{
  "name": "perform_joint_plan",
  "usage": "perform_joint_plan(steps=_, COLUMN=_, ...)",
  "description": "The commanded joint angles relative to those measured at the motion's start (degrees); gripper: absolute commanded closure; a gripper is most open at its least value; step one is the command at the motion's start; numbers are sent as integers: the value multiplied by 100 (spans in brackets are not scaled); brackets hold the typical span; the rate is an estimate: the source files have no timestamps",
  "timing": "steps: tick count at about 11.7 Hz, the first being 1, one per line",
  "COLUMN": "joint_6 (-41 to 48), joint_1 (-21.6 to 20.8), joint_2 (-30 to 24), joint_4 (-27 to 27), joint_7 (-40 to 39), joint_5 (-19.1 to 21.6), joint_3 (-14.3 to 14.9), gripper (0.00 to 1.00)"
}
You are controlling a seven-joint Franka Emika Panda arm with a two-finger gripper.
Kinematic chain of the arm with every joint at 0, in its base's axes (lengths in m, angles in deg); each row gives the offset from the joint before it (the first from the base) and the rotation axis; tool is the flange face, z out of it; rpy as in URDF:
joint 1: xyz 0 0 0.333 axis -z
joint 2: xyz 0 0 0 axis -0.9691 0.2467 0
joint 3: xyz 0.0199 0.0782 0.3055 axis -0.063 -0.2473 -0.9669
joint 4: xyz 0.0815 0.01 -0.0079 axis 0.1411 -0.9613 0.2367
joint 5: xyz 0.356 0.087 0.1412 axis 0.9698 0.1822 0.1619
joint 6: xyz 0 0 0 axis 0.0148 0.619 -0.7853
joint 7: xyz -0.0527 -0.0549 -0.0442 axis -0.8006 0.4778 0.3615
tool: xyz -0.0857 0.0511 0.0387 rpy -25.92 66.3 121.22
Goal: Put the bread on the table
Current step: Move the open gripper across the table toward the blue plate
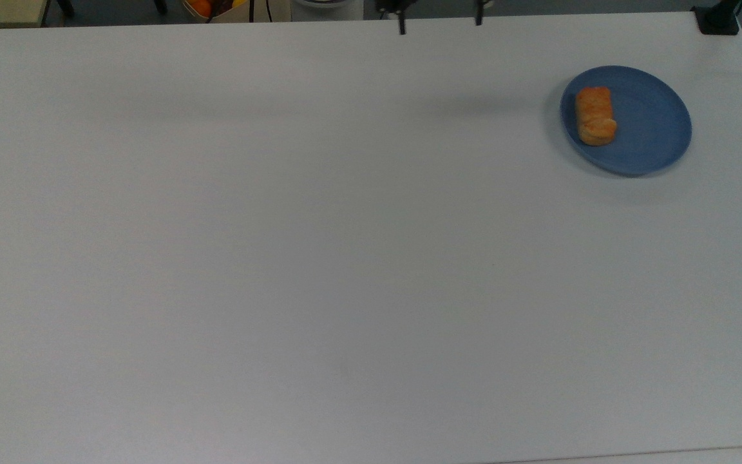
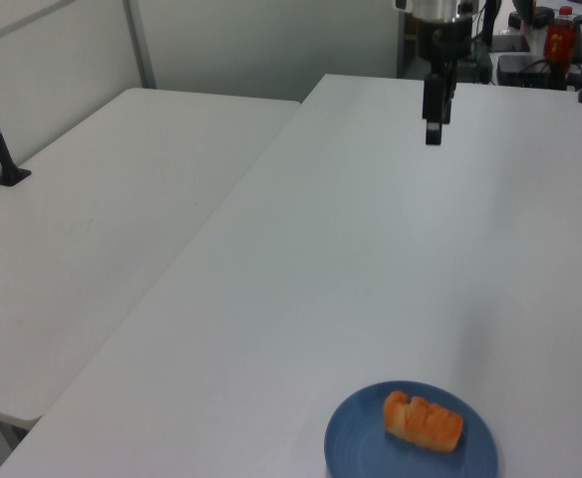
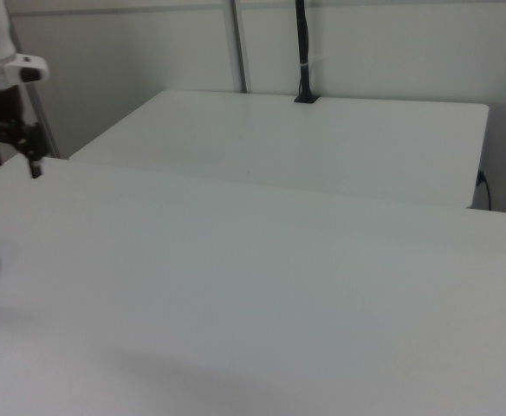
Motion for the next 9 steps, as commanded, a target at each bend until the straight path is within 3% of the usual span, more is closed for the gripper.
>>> perform_joint_plan(steps=1, joint_6=-497, joint_1=-480, joint_2=74, joint_4=-112, joint_7=572, joint_5=198, joint_3=-363, gripper=0)
perform_joint_plan(steps=4, joint_6=-1507, joint_1=-1280, joint_2=784, joint_4=-103, joint_7=1169, joint_5=129, joint_3=-328, gripper=0)
perform_joint_plan(steps=9, joint_6=-1633, joint_1=-2002, joint_2=1831, joint_4=134, joint_7=2162, joint_5=-424, joint_3=-311, gripper=0)
